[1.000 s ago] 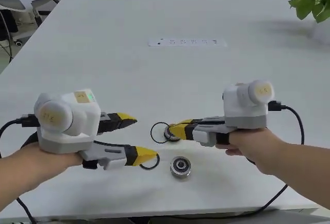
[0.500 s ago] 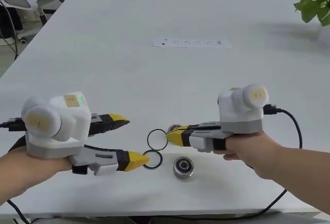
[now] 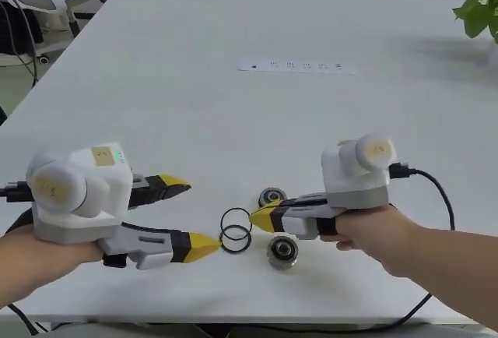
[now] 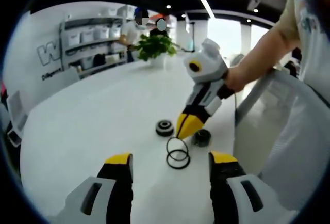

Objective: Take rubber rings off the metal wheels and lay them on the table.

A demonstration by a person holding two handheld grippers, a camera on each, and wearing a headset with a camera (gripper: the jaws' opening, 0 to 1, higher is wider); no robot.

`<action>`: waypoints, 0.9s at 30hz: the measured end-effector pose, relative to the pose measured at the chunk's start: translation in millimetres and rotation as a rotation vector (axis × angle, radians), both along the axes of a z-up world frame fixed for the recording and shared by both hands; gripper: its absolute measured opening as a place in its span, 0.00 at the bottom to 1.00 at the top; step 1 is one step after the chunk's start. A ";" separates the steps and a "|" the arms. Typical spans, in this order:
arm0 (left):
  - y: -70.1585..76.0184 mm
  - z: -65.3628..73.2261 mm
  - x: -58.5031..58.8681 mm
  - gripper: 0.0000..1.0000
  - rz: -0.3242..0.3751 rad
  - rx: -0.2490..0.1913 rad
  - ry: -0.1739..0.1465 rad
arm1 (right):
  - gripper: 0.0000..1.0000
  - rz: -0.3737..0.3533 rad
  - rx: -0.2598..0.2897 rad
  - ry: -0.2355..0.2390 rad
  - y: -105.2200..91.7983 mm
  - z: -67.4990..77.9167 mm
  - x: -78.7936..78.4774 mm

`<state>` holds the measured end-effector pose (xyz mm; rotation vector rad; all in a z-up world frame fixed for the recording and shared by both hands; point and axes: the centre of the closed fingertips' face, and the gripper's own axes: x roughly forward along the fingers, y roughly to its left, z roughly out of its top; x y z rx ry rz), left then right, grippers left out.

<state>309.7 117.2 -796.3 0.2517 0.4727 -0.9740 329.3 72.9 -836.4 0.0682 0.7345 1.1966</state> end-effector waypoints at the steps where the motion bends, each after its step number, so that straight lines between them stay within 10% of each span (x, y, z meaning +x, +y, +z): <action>1: 0.5 -0.1 -0.3 0.60 0.002 0.000 0.000 | 0.00 0.005 -0.003 0.000 0.6 -0.6 -1.2; 27: 11.8 -5.2 -6.9 0.60 0.022 0.013 0.009 | 0.00 -0.011 -0.077 0.035 -0.9 -18.0 -4.0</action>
